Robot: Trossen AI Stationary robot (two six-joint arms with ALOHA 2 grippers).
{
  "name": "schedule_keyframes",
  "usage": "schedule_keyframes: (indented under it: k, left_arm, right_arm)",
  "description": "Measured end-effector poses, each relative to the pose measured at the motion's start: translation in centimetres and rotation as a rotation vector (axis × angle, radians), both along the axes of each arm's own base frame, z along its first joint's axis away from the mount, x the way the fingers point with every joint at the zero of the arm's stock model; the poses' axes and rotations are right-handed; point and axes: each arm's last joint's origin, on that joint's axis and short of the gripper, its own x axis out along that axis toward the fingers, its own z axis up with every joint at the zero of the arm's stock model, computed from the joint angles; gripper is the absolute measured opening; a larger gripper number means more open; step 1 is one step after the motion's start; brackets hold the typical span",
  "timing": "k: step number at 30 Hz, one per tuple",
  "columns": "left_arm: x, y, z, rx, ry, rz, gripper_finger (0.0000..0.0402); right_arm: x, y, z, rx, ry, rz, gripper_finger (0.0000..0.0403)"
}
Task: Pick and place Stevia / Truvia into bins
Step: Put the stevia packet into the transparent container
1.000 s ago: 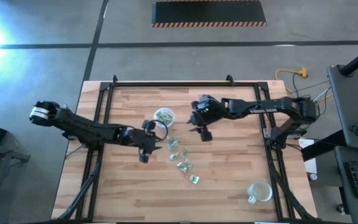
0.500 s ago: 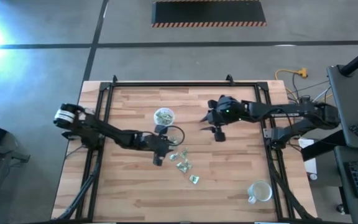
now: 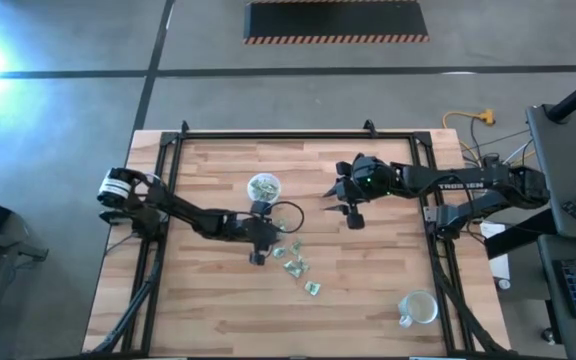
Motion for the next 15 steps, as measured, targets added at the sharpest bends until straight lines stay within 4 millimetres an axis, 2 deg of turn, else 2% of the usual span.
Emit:
schedule_keyframes:
  k: [15]
  left_arm:
    - [-0.51, 0.21, -0.46, -0.08, 0.073, 0.026, 0.0124]
  right_arm:
    - [0.01, 0.01, -0.01, 0.002, 0.0, 0.002, 0.0162]
